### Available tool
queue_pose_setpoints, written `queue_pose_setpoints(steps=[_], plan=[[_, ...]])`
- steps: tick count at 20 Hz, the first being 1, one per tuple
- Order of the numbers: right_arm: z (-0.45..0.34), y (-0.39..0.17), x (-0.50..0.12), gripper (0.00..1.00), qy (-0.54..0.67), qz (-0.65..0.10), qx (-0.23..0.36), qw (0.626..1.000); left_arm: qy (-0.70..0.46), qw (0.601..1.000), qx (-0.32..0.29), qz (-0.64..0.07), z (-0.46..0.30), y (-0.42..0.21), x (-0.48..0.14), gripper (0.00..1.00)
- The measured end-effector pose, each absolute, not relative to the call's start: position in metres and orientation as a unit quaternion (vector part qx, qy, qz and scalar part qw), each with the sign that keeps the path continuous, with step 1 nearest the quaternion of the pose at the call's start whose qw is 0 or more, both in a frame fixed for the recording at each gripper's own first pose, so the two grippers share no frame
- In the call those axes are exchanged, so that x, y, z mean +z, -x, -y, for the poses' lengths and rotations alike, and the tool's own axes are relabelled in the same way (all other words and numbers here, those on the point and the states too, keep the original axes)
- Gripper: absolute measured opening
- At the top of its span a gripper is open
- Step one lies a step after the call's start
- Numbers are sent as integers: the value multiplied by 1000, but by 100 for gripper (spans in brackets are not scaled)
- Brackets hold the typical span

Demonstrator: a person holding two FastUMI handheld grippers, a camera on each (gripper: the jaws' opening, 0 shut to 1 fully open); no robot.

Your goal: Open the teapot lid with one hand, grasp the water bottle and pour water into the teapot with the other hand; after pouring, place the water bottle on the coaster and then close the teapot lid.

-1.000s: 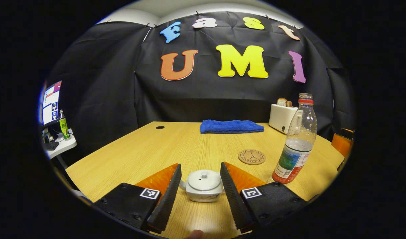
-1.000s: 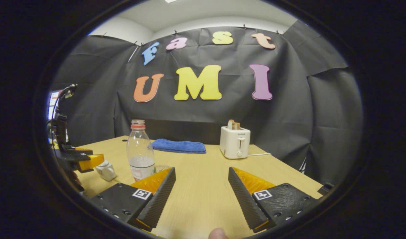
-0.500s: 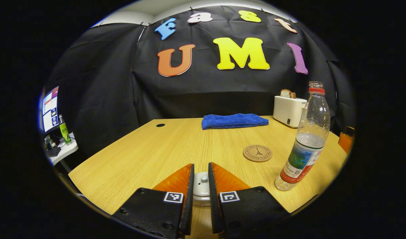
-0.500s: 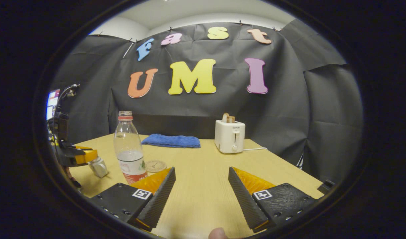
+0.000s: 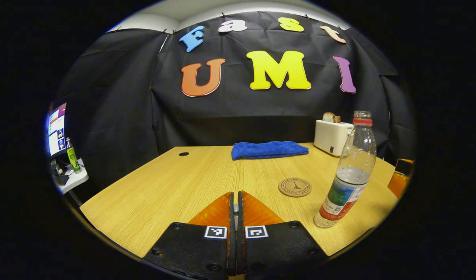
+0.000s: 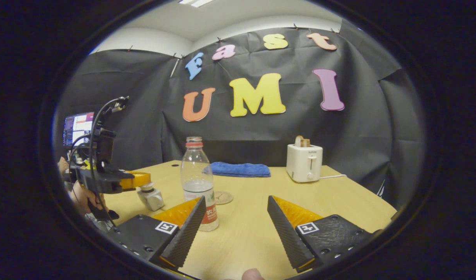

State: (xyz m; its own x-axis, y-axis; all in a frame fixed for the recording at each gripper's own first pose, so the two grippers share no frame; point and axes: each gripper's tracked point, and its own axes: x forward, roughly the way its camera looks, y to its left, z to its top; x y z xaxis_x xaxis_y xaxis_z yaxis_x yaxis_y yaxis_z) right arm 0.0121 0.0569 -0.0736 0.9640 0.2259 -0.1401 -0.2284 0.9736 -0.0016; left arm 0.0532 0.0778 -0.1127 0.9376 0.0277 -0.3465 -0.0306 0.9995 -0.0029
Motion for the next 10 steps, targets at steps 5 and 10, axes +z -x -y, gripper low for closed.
queue_pose_setpoints(steps=[5,10], plan=[[-95,-24,-92,95,9,-98,158,983,14,989,2,-146,-75,-33,-83,3],[-117,-49,-101,95,23,-109,166,980,25,991,15,-131,-88,-14,-66,3]])
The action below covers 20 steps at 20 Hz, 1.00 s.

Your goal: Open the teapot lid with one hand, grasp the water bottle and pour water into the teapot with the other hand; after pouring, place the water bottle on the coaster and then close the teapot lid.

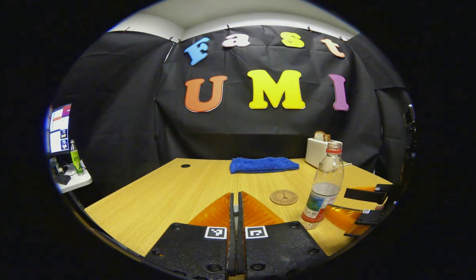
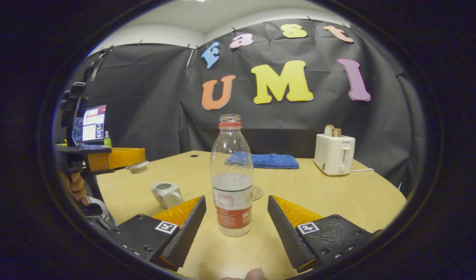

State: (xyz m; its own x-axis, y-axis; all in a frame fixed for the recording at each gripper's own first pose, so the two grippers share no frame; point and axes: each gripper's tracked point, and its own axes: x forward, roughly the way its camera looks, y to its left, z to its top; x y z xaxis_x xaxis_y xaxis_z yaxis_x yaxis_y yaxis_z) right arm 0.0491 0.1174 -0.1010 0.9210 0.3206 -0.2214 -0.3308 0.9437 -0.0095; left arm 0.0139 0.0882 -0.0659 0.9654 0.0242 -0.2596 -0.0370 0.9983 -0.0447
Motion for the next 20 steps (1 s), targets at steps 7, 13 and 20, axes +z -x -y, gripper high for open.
queue_pose_setpoints(steps=[7,13,20], plan=[[-135,-75,-95,97,48,-94,161,981,46,991,29,-123,-98,-5,-62,3],[-135,-83,-99,76,51,-113,156,980,49,991,24,-119,-98,-3,-60,3],[-130,-97,-80,71,192,-111,152,963,60,989,21,-131,-108,-5,-64,3]])
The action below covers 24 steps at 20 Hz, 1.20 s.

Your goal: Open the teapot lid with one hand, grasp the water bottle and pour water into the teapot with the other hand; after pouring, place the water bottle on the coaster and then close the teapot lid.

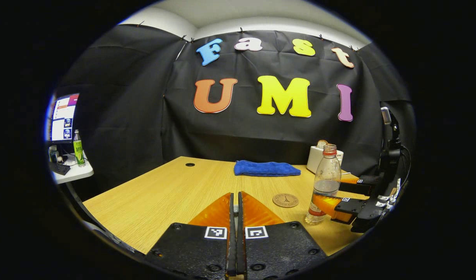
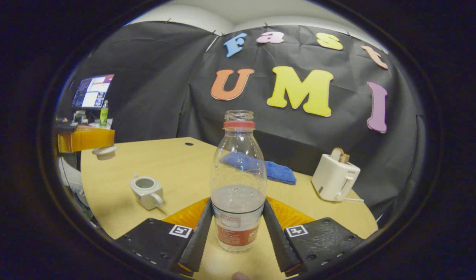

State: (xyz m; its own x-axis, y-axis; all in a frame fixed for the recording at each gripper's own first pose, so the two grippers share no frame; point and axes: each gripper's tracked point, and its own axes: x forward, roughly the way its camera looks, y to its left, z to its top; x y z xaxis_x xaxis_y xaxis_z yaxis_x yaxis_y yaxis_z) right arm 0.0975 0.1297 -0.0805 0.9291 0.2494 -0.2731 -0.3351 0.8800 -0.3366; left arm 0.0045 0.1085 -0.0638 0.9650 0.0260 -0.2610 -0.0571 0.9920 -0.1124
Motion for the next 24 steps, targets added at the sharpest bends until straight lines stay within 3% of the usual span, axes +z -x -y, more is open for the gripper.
queue_pose_setpoints(steps=[9,24], plan=[[-149,-123,-92,72,475,-76,170,860,55,991,8,-124,-119,-7,-70,3],[-174,-140,-108,72,683,-6,169,710,53,992,21,-115,-153,-7,-71,3]])
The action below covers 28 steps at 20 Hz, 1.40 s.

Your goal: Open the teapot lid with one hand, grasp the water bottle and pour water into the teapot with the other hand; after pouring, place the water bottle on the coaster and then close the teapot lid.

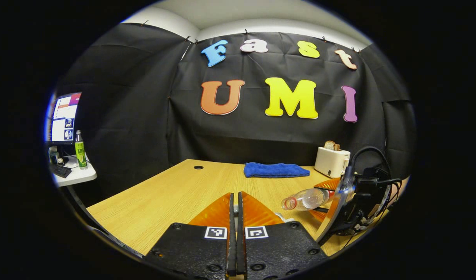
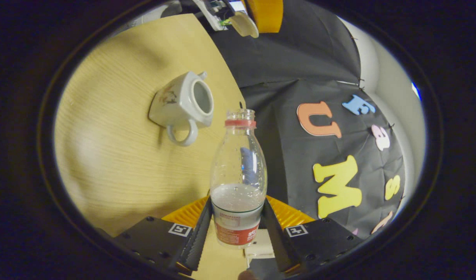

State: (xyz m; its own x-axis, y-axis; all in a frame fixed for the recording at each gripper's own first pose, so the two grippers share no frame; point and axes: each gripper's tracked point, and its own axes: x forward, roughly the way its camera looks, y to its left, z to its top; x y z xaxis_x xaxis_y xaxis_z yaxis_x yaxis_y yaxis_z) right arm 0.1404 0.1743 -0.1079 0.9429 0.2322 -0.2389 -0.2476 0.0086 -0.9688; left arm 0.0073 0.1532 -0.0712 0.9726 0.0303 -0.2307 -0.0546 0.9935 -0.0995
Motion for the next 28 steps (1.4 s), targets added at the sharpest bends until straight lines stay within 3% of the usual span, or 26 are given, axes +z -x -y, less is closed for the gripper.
queue_pose_setpoints(steps=[10,28], plan=[[-188,-140,-100,72,753,29,170,635,41,992,18,-116,-159,-4,-69,3],[-199,-142,-74,72,811,81,142,562,39,993,24,-109,-168,0,-61,3]])
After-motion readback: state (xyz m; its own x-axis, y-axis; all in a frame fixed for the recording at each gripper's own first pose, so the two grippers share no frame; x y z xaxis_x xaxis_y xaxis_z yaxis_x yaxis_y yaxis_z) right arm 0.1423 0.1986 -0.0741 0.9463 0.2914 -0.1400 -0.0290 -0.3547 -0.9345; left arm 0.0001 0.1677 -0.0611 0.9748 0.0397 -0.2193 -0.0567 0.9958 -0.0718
